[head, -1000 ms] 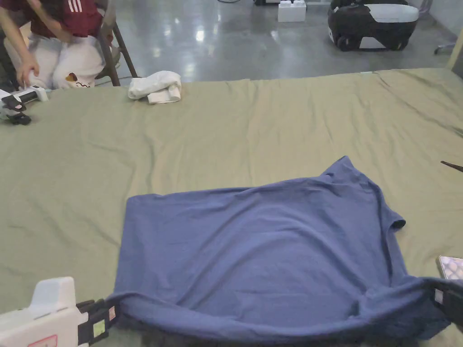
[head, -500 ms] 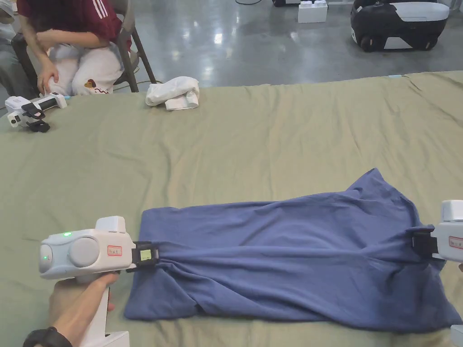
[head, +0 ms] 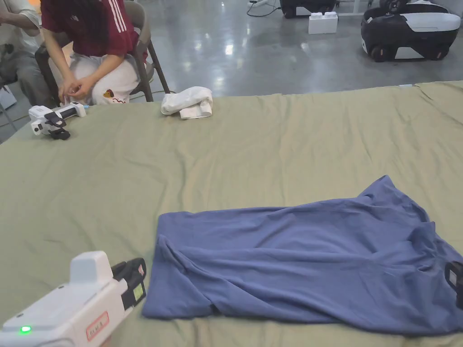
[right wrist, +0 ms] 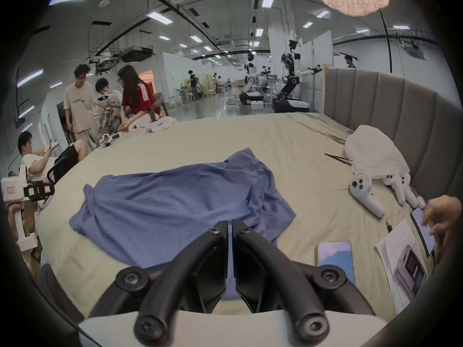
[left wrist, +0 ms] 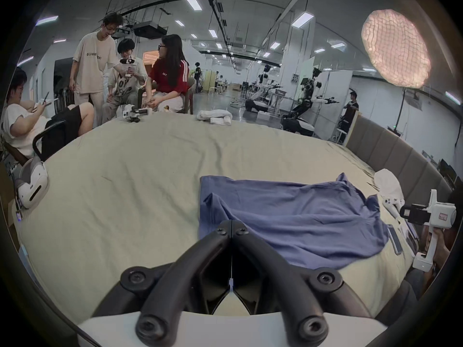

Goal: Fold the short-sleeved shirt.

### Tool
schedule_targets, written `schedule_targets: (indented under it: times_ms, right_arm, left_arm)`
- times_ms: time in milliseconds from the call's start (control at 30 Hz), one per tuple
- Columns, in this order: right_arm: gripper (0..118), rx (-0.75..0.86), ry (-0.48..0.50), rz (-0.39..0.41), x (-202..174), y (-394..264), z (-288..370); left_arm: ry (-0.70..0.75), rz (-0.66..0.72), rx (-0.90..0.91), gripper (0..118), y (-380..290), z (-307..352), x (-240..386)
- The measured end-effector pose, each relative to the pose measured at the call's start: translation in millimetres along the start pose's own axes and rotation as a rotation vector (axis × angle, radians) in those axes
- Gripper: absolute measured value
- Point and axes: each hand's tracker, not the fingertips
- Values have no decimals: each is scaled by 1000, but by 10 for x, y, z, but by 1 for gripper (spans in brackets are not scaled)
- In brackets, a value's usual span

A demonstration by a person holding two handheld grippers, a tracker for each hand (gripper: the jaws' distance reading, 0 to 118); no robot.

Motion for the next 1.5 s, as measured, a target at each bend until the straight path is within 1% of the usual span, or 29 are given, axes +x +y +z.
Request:
schedule_targets:
  times_ms: [67, 133, 200, 233, 267, 300, 333, 367, 500, 533, 600, 667, 733, 833, 867, 933, 967, 1000, 1100, 1133, 1167, 1200, 1233, 1267, 1300, 1333, 1367, 1433, 1500]
  right_arm:
    - [1, 8, 0, 17, -104, -94, 138]
    - [1, 7, 19, 2, -155, -177, 251]
    - [1, 6, 45, -81, -179, -270, 319]
    - [1, -3, 66, -109, -194, -308, 345]
    - [0, -11, 87, -124, -213, -350, 371]
    - [1, -9, 78, -118, -233, -384, 400]
    - [1, -10, 75, -116, -237, -398, 404]
    - [1, -16, 73, -115, -244, -419, 419]
    - [1, -33, 54, -141, -167, -467, 465]
    - [1, -34, 47, -146, -143, -475, 478]
    - [1, -39, 21, -141, -83, -490, 501]
    - [1, -56, -4, -131, -18, -498, 494]
    - [1, -72, -25, -132, 46, -516, 464]
    - [2, -114, -69, -153, 137, -507, 242]
    - [10, -126, -81, -155, 201, -525, 100]
    - [58, -157, -82, -162, 269, -510, -197]
    - [70, -151, -43, -183, 316, -524, -365]
    - [71, -149, -31, -194, 352, -549, -535]
    - [70, -295, -101, -175, 376, -595, -1029]
    - [67, -296, -118, -148, 353, -613, -1078]
    - [60, -272, -136, -98, 300, -580, -1057]
    - [35, -265, -148, -76, 245, -542, -1009]
    - [13, -255, -143, -64, 222, -532, -977]
    - [13, -239, -73, -66, 172, -520, -909]
    - [13, -254, -85, -78, 162, -509, -904]
    - [13, -265, -115, -58, 153, -495, -897]
    - [13, -244, -104, -63, 171, -490, -854]
    - [13, -227, -131, -109, 187, -472, -723]
    - [13, -228, -151, -121, 174, -467, -542]
  left_arm:
    - [-4, 5, -9, 0, -108, 102, -1]
    - [1, 15, -23, 0, -217, 108, -25]
    - [28, 30, -98, 3, -315, -10, -89]
    - [21, 49, -120, 15, -349, -73, -128]
    - [12, 71, -142, 34, -380, -189, -164]
    - [3, 90, -152, 61, -409, -281, -207]
    - [-1, 102, -158, 71, -426, -367, -236]
    - [0, 110, -175, 71, -448, -497, -266]
    - [26, 138, -249, 68, -512, -854, -295]
    - [18, 155, -272, 61, -528, -905, -283]
    - [77, 89, -276, 35, -561, -994, -202]
    - [65, 62, -273, 24, -552, -1027, -194]
    - [91, 24, -286, 5, -533, -1045, -128]
    - [118, -86, -321, 2, -564, -1097, 26]
    - [124, -89, -326, 2, -570, -1124, 48]
    - [126, -82, -334, 2, -561, -1147, 47]
    - [125, -77, -338, 2, -556, -1149, 33]
    - [123, -74, -340, 2, -554, -1147, 24]
    - [112, -69, -343, 2, -543, -1139, -3]
    - [110, -67, -345, 2, -541, -1142, -5]
    - [108, -63, -347, 2, -533, -1146, -11]
    - [106, -58, -350, 2, -524, -1147, -18]
    - [106, -52, -352, 2, -521, -1146, -19]
    - [105, -47, -352, 2, -515, -1137, -20]
    - [102, -43, -350, 1, -494, -1107, -30]
    - [95, -41, -348, 1, -471, -1066, -44]
    - [87, -30, -341, 1, -437, -980, -58]
    - [78, -18, -319, 1, -413, -781, -93]
    - [62, -29, -296, 1, -415, -506, -129]
